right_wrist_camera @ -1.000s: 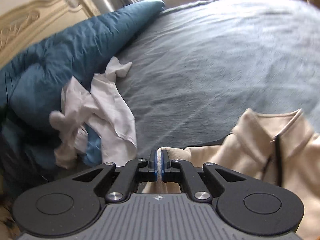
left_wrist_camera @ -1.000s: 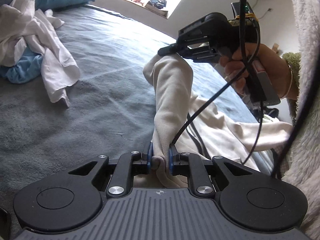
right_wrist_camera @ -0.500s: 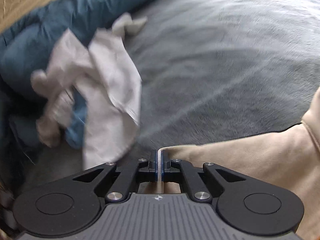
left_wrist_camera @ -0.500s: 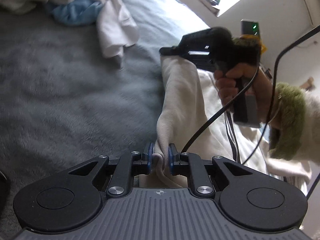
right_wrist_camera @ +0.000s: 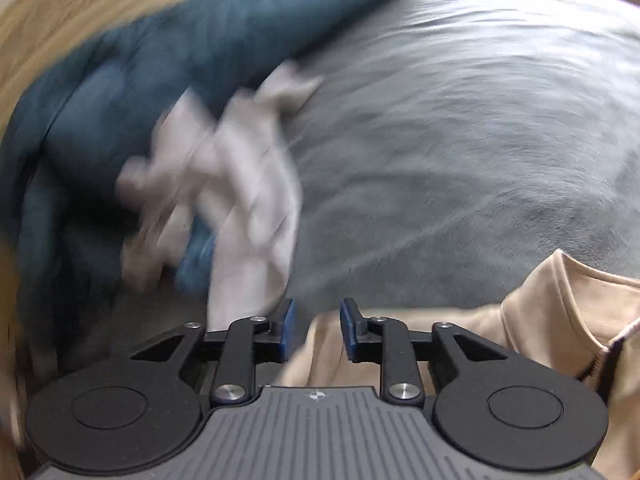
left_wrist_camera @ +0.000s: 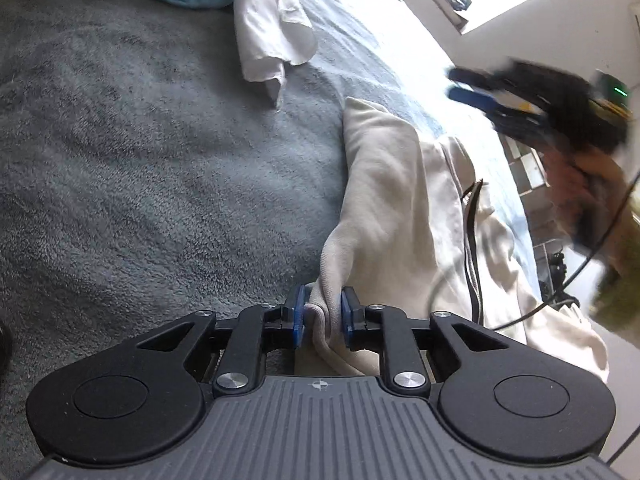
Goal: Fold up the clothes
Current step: 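Open the left tool and release the edge while the right tool regrasps the hem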
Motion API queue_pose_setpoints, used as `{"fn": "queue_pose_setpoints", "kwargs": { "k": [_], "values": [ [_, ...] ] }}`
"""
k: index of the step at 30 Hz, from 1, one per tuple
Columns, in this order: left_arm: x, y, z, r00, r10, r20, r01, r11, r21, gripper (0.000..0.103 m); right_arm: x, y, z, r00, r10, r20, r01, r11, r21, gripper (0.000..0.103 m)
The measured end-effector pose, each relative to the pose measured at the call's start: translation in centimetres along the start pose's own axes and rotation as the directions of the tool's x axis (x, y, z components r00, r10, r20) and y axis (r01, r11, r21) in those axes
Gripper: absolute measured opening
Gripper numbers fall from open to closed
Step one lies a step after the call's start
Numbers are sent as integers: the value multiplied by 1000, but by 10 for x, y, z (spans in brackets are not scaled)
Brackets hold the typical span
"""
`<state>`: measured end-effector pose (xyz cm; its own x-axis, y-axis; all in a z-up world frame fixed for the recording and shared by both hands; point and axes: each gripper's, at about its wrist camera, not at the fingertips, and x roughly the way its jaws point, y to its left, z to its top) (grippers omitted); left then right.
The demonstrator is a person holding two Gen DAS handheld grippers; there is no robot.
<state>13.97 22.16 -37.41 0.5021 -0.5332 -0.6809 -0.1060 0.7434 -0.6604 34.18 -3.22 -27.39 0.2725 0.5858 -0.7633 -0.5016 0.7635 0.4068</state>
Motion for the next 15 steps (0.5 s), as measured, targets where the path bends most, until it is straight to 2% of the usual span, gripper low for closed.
{"fn": "queue_pose_setpoints", "kwargs": {
  "k": [4, 6, 7, 8, 10, 13, 14, 15],
  "values": [
    [0, 1, -2, 1000, 16, 8, -16, 1000, 2, 25, 35, 32, -30, 983, 72, -166, -108, 969, -220, 20],
    [-1, -1, -3, 999, 33, 19, -34, 999, 11, 28, 65, 36, -43, 983, 9, -184, -66, 949, -307, 14],
    [-2, -2, -5, 999, 42, 26, -43, 999, 16, 28, 79, 32, -47, 984, -50, -172, -11, 942, -336, 7],
    [-3, -3, -7, 998, 51, 33, -51, 998, 21, 29, 89, 24, -48, 984, -78, -157, 23, 944, -328, 0],
    [-8, -7, -10, 996, 70, 47, -72, 997, 35, 30, 94, 7, -42, 992, -47, -120, 17, 972, -235, 0],
    [-18, -12, -18, 993, 96, 70, -99, 994, 53, 32, 75, 0, -29, 996, -84, -35, 78, 986, -147, 0],
    [-23, -12, -21, 992, 101, 79, -105, 993, 51, 34, 64, 0, -27, 998, -67, -19, 64, 990, -123, 6],
    [-28, -12, -24, 991, 101, 87, -105, 994, 40, 34, 52, 0, -24, 999, -49, -7, 48, 993, -110, 6]
  ]
}}
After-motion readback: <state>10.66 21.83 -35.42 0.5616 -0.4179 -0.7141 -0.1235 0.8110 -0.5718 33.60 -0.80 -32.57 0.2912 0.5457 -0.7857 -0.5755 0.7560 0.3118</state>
